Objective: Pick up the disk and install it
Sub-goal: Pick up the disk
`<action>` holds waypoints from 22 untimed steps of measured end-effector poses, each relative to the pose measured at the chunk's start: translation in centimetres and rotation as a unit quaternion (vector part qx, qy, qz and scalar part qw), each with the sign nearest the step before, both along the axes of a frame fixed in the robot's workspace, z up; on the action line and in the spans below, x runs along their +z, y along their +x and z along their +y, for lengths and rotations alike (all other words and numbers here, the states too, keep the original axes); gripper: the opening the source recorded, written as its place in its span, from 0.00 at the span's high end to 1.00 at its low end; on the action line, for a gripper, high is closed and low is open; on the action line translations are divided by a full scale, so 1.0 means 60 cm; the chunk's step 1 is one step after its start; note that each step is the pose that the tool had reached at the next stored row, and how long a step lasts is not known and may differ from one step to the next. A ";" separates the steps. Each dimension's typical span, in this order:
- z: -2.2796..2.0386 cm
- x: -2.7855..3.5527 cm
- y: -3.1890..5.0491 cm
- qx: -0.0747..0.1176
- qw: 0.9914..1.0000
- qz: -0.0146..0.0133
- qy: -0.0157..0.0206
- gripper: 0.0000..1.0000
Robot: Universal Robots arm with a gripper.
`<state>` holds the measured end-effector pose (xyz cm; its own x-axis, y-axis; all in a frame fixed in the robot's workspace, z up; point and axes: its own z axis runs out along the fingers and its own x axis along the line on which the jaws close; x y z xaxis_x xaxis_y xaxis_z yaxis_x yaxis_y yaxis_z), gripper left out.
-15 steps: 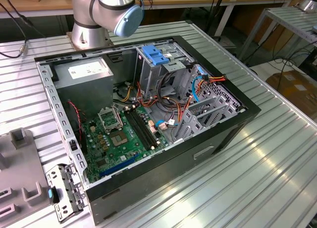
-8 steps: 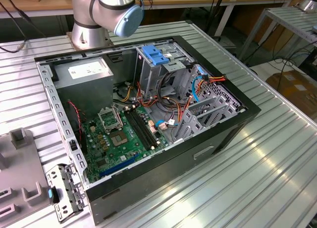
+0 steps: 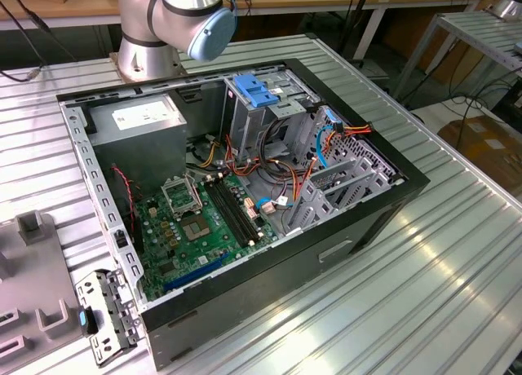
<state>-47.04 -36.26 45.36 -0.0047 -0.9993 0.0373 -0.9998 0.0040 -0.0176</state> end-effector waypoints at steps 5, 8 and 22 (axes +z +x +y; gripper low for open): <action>0.0000 0.000 0.000 0.000 1.000 0.000 0.000 0.63; 0.0000 0.003 0.000 0.000 1.000 0.000 0.000 0.63; 0.0000 0.048 0.000 0.000 1.000 0.000 0.000 0.63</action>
<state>-47.04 -36.26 48.26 -0.0047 -0.9993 0.0367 -0.9998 0.0040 -0.0175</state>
